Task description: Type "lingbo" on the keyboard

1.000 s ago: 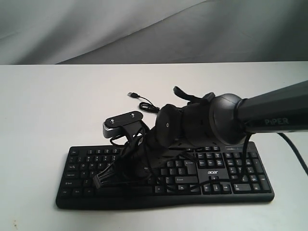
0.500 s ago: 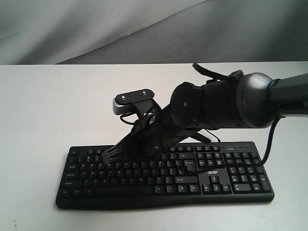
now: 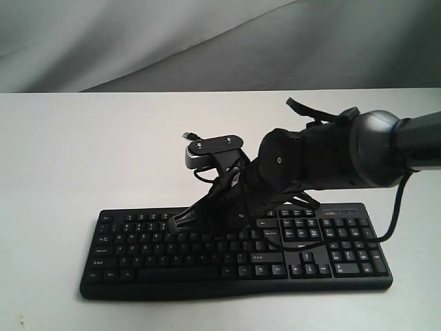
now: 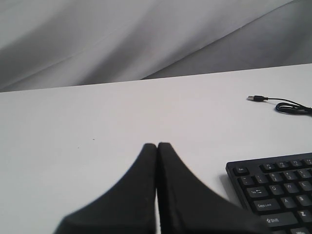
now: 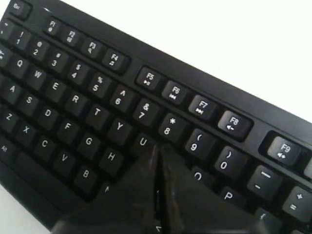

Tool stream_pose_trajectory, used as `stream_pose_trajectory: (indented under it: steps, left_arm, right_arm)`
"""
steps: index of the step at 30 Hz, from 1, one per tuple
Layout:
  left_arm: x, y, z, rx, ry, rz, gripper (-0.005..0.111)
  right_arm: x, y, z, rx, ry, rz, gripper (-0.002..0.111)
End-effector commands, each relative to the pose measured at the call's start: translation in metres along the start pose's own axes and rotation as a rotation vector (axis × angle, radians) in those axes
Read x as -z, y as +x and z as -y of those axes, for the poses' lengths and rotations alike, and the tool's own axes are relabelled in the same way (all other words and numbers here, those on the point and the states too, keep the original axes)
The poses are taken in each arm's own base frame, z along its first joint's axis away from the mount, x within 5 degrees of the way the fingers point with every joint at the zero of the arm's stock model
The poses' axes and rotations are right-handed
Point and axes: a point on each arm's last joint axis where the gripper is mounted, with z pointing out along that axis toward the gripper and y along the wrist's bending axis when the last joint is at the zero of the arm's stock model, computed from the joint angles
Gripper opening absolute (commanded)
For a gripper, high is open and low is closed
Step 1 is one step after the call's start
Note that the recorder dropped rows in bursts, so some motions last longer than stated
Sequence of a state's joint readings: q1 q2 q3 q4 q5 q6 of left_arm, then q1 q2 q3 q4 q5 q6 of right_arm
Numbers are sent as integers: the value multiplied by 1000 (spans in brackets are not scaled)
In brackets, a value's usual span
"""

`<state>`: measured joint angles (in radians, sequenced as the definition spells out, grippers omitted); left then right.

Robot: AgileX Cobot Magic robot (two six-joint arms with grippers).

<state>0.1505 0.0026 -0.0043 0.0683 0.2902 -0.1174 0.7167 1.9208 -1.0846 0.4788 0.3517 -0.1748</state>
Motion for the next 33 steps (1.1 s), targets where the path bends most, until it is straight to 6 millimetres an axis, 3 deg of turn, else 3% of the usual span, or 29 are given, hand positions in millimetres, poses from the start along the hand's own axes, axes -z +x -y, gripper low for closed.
stream_pose_trajectory:
  steps: [1,33]
  left_arm:
    - [0,1,0,12,1,3,1]
    - [0,1,0,12,1,3,1]
  right_arm:
    - [2,-1,5,2,19,17,0]
    - [3,0,11,-35,88,8,0]
